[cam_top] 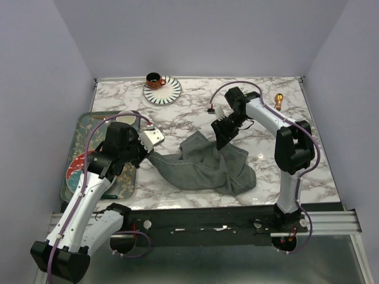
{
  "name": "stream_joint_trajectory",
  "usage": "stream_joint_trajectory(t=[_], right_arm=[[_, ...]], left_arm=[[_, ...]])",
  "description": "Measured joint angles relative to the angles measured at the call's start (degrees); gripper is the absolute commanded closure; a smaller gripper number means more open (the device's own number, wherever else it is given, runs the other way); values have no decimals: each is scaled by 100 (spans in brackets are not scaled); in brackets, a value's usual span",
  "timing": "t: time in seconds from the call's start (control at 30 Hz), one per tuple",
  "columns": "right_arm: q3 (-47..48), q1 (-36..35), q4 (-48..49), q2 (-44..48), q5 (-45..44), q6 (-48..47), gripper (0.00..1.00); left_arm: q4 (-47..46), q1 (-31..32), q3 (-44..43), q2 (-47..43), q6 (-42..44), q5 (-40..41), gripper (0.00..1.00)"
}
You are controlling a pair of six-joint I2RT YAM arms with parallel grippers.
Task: Fold the napkin into a case and place the utensils inside
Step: Pick up the crumpled napkin from the center of the board, then flatten out the crumpled napkin at the center of the board.
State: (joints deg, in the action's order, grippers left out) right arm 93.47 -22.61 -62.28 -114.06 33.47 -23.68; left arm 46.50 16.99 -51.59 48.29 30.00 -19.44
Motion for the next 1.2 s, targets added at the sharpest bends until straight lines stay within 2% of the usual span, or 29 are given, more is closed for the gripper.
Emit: stream_joint_trajectory(t=[0.27,0.37,0.47,0.57,0.6,0.87,1.03,1.17,1.2], right_arm=[[-195,-328,358,-251,-116,337,40],[-313,-367,452,-393,-177,422,48],[-393,-365,492,-470,-236,492,64],[-413,-363,535,-466,-258,579,87],[-413,-358,551,-463,-278,610,99],[-474,-337,564,-131,-590,765,99],[-365,-138,566,1241,-1082,820,99],[376,562,645,2433,-1534,866,99],[857,841,660,2688,-1711,905,99]], left_arm=[[-103,0,0,238,-225,-46,100],[-164,0,-2,289,-341,-57,100],[-205,0,-4,293,-424,-59,100],[-254,0,-4,293,-511,-59,100],[-267,0,-4,293,-551,-59,100],[-306,0,-170,295,-887,-59,100],[-315,-2,-1261,632,-1209,101,100],[-422,-11,-2446,1154,-1480,295,100],[-393,-11,-2929,1377,-1554,321,100]])
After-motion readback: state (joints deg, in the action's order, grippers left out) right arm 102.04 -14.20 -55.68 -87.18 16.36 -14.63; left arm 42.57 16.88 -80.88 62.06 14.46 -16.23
